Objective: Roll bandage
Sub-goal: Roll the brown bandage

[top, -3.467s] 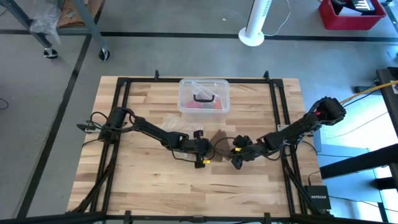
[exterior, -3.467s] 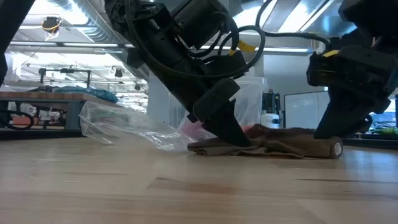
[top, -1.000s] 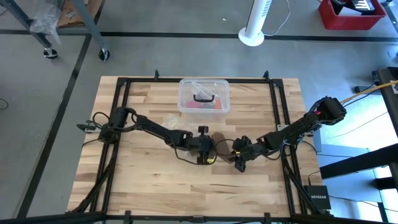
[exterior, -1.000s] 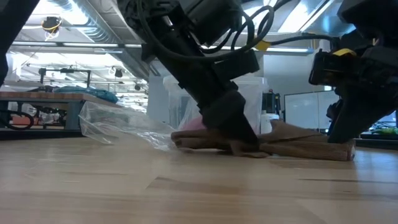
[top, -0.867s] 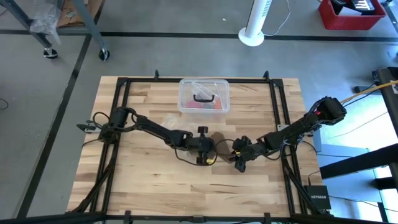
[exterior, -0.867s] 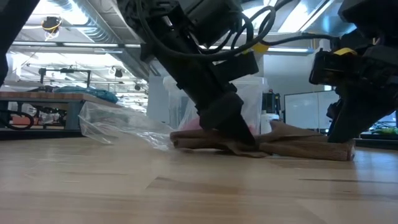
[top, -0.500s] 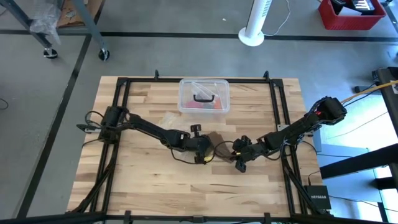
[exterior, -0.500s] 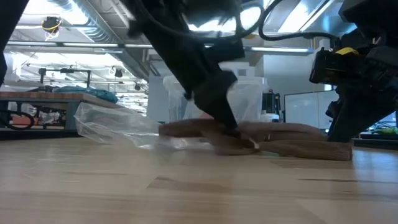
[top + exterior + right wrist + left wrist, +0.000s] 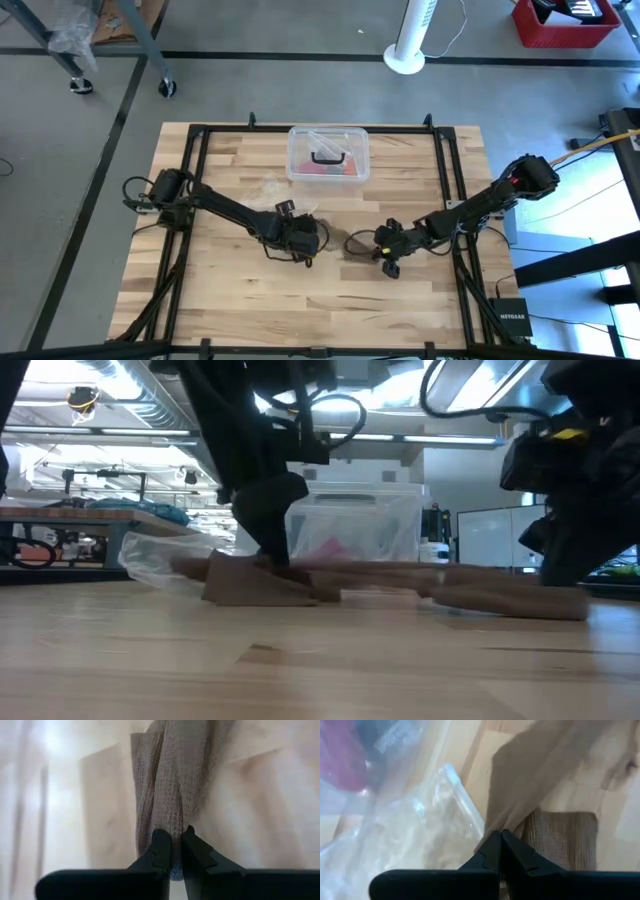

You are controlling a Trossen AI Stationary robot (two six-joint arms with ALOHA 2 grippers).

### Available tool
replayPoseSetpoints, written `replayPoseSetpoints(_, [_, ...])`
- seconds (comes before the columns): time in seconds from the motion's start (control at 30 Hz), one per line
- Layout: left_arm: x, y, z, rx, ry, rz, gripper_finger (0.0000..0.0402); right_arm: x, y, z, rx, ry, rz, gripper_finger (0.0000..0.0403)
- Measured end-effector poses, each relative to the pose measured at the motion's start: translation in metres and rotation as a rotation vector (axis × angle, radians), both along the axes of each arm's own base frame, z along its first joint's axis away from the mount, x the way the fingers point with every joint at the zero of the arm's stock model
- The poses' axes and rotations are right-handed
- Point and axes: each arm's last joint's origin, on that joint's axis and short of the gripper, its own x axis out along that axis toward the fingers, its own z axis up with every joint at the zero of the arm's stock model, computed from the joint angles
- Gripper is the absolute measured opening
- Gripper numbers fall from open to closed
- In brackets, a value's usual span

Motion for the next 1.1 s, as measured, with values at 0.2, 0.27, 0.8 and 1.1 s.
replayPoseSetpoints(0.2, [0.002, 0.004, 0.000, -0.003, -0.020, 0.015, 0.0000, 0.003, 0.005, 0.033, 0.022, -0.098, 0.202, 0.0022])
replayPoseSetpoints(0.27, [0.002, 0.006, 0.000, -0.004, -0.014, 0.019, 0.0000, 0.001, 0.006, 0.046, 0.008, -0.124, 0.264, 0.0022])
replayPoseSetpoints(0.8, [0.003, 0.005, 0.036, -0.043, -0.033, -0.132, 0.0073, -0.019, -0.005, 0.143, -0.114, -0.227, 0.374, 0.0024])
replayPoseSetpoints(1.1, [0.015, -0.017, 0.125, 0.005, -0.441, -0.351, 0.0174, -0.022, -0.007, 0.155, -0.123, -0.238, 0.372, 0.0021])
